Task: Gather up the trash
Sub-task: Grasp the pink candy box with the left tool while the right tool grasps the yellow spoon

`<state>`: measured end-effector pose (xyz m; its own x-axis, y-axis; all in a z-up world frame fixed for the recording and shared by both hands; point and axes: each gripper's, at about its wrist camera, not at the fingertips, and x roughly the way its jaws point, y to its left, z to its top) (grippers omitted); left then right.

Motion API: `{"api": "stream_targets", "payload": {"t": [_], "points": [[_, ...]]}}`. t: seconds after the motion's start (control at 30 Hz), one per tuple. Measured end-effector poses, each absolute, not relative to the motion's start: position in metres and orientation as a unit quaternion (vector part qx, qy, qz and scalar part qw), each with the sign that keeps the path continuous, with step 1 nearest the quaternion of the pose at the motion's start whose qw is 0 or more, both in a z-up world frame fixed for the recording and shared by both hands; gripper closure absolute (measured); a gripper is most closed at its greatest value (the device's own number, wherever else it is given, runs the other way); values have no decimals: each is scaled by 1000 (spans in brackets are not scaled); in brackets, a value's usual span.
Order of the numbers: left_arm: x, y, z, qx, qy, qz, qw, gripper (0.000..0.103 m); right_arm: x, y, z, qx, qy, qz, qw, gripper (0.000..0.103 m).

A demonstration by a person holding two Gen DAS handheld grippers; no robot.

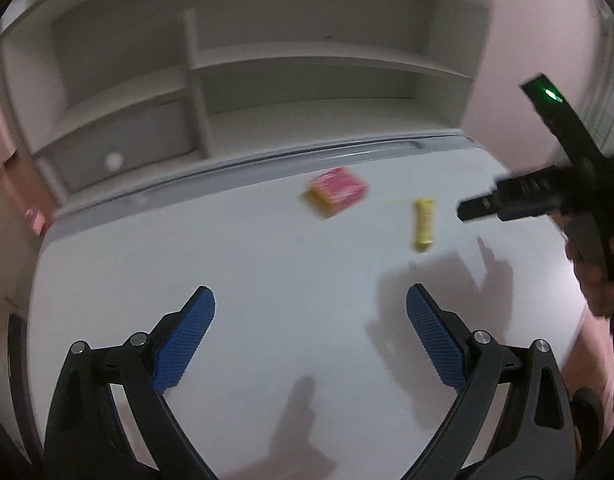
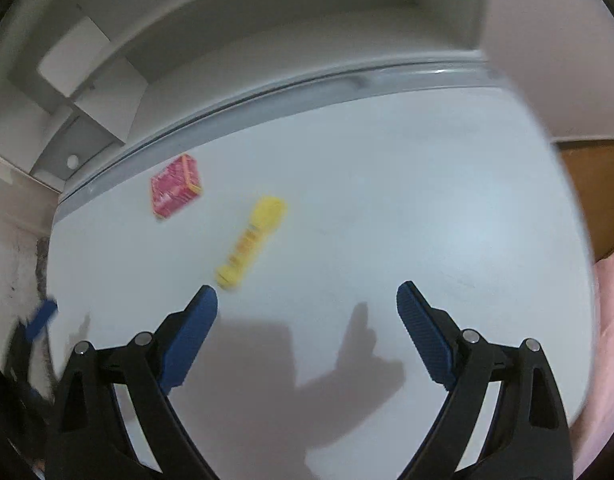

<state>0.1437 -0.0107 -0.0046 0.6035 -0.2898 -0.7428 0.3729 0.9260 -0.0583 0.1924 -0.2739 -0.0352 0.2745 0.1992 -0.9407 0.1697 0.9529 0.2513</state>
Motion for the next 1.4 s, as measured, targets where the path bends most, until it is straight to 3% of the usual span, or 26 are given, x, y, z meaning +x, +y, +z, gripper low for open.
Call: {"api": "stream_targets", "payload": {"t": [0.23, 0.37, 0.43, 0.53, 0.6, 1.03, 1.4], "points": [[154, 9, -15, 41, 412, -192, 890, 9, 235, -241, -52, 129, 649, 1, 750, 15], [168, 4, -19, 47, 410, -198, 889, 9, 240, -232, -59, 101, 658, -16, 746, 24], [172, 1, -18, 52, 405, -205, 890, 9, 238, -232, -57, 90, 659, -25, 747, 34], [185, -8, -19, 66, 406, -208, 888, 9, 234, -238, -52, 83, 659, -31, 747, 61], [193, -15, -20, 70, 408, -216, 884, 9, 231, -242, -51, 83, 661, -19, 746, 89], [264, -95, -48, 195, 415, -248, 853, 9, 192, -291, -16, 83, 622, 18, 778, 89], [314, -108, -63, 168, 455, -211, 848, 10, 164, -335, -16, 116, 605, 13, 787, 89]]}}
